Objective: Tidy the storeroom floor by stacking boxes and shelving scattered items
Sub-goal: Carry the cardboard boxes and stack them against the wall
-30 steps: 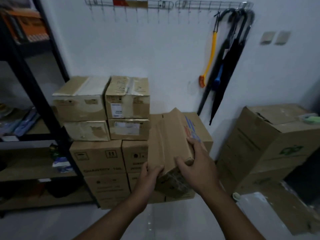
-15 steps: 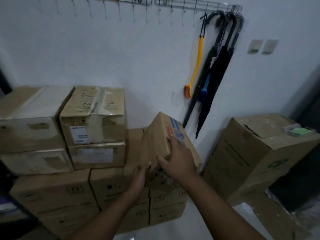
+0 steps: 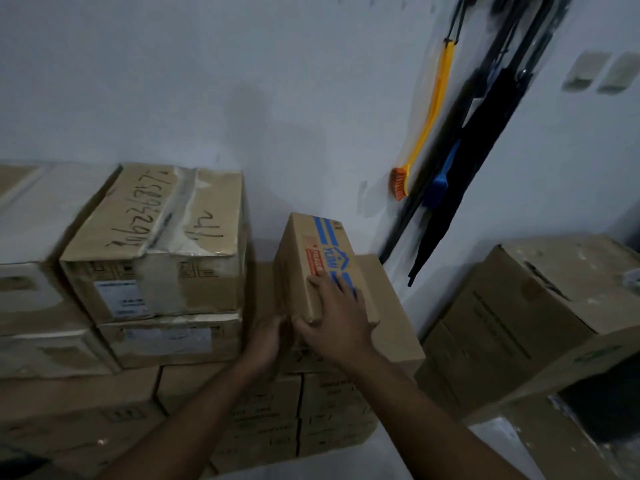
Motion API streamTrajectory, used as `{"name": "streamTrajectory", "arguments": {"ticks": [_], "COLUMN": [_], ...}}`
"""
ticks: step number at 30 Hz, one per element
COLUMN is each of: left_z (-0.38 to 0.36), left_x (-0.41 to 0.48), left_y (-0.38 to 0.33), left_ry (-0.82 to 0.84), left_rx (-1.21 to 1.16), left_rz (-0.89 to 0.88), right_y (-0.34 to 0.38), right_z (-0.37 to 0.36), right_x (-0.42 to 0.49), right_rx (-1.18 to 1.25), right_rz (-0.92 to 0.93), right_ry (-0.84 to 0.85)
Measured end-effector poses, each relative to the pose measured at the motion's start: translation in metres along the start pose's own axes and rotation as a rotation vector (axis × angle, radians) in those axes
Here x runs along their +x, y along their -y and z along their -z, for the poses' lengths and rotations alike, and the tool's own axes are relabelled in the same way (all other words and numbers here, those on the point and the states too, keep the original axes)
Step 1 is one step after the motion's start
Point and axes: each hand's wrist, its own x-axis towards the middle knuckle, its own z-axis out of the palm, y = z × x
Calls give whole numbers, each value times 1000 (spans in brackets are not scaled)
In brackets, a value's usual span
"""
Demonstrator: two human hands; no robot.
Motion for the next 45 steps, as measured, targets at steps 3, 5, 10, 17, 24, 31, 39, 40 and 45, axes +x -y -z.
{"name": "streamTrajectory", "arguments": {"ticks": [3, 5, 10, 17, 24, 31, 39, 40, 45], "left_z": [-13, -17, -18, -24, -10, 2, 6, 6, 2], "left_x": [7, 11, 15, 10, -1, -17, -24, -21, -12], "left_y": [-45, -61, -52, -27, -23, -23, 4, 5, -3], "left_ry": [67, 132, 82, -95, -218, -58, -169, -181, -191], "left_rx": [25, 112, 320, 131, 267, 213, 959, 1106, 1462], "left_rz": [-110, -131, -99, -80, -166, -69, -325, -304, -402], "right_y": [6, 2, -46, -50, -27, -56, -56, -55, -58], "right_z": [5, 13, 14, 14, 9, -1, -11, -13, -4], "right_x": [6, 5, 13, 12, 21, 13, 26, 29, 46], "right_rx": [254, 430, 572, 731, 352, 80, -6, -5, 74], "right_rz": [31, 21, -329, -213, 24, -126, -253, -255, -169], "right_ry": [-54, -179, -163, -6, 57, 187, 432, 477, 665]}}
